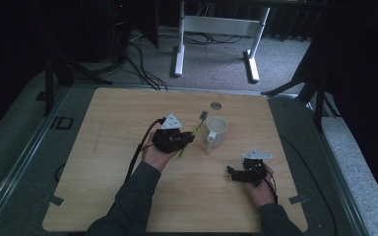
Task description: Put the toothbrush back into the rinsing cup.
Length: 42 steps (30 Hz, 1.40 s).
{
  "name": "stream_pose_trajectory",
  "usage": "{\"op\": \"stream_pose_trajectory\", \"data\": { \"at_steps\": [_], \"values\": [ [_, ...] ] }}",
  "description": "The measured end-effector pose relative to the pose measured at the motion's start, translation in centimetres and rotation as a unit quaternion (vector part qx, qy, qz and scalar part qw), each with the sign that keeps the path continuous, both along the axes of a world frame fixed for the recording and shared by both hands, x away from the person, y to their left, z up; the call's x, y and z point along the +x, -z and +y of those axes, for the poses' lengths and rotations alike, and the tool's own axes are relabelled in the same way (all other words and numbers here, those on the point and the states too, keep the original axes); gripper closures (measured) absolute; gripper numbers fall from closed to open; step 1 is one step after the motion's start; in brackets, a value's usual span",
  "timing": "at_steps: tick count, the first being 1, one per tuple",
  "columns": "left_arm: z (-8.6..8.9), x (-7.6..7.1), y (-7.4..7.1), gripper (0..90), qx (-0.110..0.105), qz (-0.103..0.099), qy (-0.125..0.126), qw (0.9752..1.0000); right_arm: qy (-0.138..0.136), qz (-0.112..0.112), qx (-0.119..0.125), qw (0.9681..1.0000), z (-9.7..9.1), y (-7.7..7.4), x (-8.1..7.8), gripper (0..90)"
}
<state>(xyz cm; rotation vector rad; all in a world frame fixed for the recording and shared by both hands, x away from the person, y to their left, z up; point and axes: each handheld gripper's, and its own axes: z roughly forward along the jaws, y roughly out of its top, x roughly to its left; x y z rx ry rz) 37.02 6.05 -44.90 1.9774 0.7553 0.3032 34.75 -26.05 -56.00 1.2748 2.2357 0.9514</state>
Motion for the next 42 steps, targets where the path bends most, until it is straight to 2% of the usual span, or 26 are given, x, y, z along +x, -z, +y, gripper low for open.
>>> {"op": "stream_pose_trajectory", "data": {
  "at_steps": [11,14,18,42],
  "values": [
    [-0.1,0.0,0.0,80.0,-0.016,-0.012,-0.010,0.9997,0.000,0.000,0.000,1.0000,0.0,0.0,0.0,16.3],
    [-0.2,0.0,0.1,80.0,-0.034,-0.018,-0.015,0.9991,0.000,0.000,0.000,1.0000,0.0,0.0,0.0,16.3],
    [-0.4,0.0,0.1,80.0,-0.045,-0.023,-0.014,0.9986,0.000,0.000,0.000,1.0000,0.0,0.0,0.0,16.3],
    [-1.3,0.7,-0.5,79.9,-0.073,-0.041,-0.031,0.9960,0.000,0.000,0.000,1.0000,0.0,0.0,0.0,16.3]
  ]
}}
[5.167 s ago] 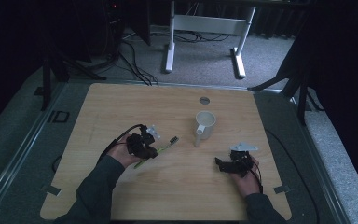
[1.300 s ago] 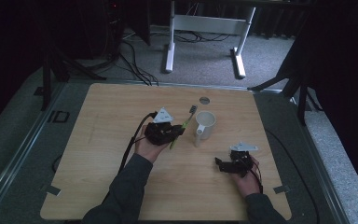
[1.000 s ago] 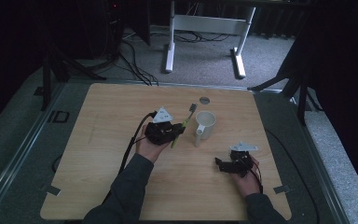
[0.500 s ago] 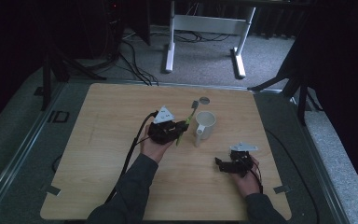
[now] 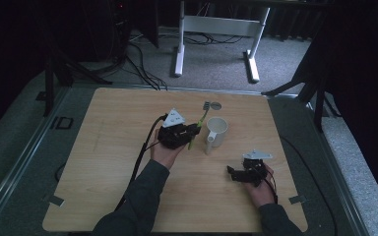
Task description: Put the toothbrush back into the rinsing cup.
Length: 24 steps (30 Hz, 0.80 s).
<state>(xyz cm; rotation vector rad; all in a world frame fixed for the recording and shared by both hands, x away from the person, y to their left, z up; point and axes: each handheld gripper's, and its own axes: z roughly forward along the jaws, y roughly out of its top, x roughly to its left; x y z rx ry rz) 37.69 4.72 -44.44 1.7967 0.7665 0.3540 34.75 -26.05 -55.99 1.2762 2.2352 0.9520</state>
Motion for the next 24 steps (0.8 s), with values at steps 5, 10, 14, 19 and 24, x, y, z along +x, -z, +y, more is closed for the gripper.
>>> {"op": "stream_pose_trajectory", "data": {
  "at_steps": [5,10,14,19,24],
  "values": [
    [-0.15,0.09,-0.23,79.9,-0.006,-0.007,0.000,1.0000,0.000,0.000,0.000,1.0000,0.00,0.00,0.00,16.3],
    [-0.08,0.13,-0.34,79.9,-0.016,-0.012,-0.005,0.9998,0.000,0.000,0.000,1.0000,0.00,0.00,0.00,16.3],
    [-0.16,0.07,-0.38,79.9,-0.022,-0.020,0.001,0.9995,0.000,0.000,0.000,1.0000,0.00,0.00,0.00,16.3],
    [-0.36,0.15,-0.43,79.8,-0.029,-0.022,0.004,0.9993,0.000,0.000,0.000,1.0000,0.00,0.00,0.00,16.3],
    [-0.67,0.33,-0.49,79.8,-0.036,-0.023,0.005,0.9991,0.000,0.000,0.000,1.0000,0.00,0.00,0.00,16.3]
  ]
}}
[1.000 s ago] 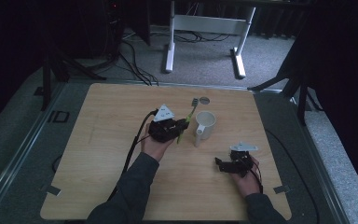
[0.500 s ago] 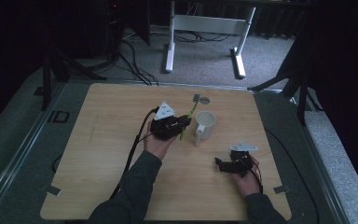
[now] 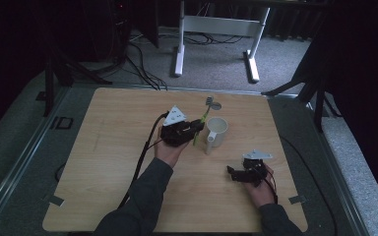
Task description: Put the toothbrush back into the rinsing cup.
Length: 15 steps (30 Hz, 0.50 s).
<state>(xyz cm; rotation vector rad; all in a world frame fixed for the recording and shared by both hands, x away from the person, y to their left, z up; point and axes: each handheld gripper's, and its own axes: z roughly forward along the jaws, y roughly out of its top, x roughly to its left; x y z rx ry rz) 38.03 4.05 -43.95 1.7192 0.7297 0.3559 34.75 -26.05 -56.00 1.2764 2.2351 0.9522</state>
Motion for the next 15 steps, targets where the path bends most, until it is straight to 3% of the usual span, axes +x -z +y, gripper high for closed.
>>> {"op": "stream_pose_trajectory", "data": {
  "at_steps": [7,15],
  "values": [
    [-0.67,-0.06,-0.09,79.7,-0.003,-0.012,-0.003,0.9999,0.000,0.000,0.000,1.0000,0.00,0.00,0.00,16.3],
    [-0.85,0.23,0.01,79.7,-0.031,-0.016,-0.003,0.9994,0.000,0.000,0.000,1.0000,0.01,0.00,-0.01,16.3]
  ]
}}
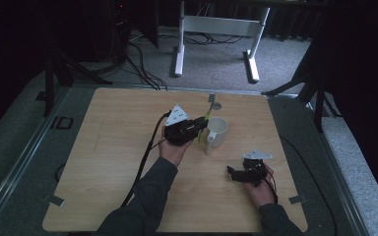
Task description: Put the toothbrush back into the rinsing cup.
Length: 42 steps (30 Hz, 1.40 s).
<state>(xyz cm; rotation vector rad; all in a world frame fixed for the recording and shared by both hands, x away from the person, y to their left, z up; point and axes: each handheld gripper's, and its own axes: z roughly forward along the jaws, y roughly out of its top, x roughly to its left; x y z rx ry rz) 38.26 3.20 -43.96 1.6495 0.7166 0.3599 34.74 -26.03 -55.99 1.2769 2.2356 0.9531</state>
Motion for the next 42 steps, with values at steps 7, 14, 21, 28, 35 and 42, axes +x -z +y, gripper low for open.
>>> {"op": "stream_pose_trajectory", "data": {
  "at_steps": [7,14,21,28,35,42],
  "values": [
    [-0.3,0.5,0.3,79.7,-0.020,0.004,0.000,0.9998,0.000,0.000,0.000,1.0000,0.0,0.0,0.0,16.3],
    [-1.1,0.7,0.3,79.7,-0.023,0.004,0.004,0.9997,-0.001,0.000,0.000,1.0000,0.0,0.0,0.0,16.3],
    [-1.5,0.9,0.4,79.7,-0.024,0.001,0.006,0.9997,-0.002,0.000,0.000,1.0000,0.0,0.0,0.0,16.3],
    [-1.8,1.0,0.6,79.6,-0.025,0.002,0.006,0.9997,-0.002,0.000,0.000,1.0000,0.0,0.0,0.0,16.3],
    [-2.4,1.2,0.6,79.6,-0.027,-0.003,0.004,0.9996,-0.002,0.000,0.000,1.0000,0.0,0.0,0.0,16.3],
    [-3.0,1.7,1.1,79.4,-0.016,-0.002,-0.003,0.9999,-0.003,0.000,0.000,1.0000,0.0,0.0,0.0,16.3]
  ]
}}
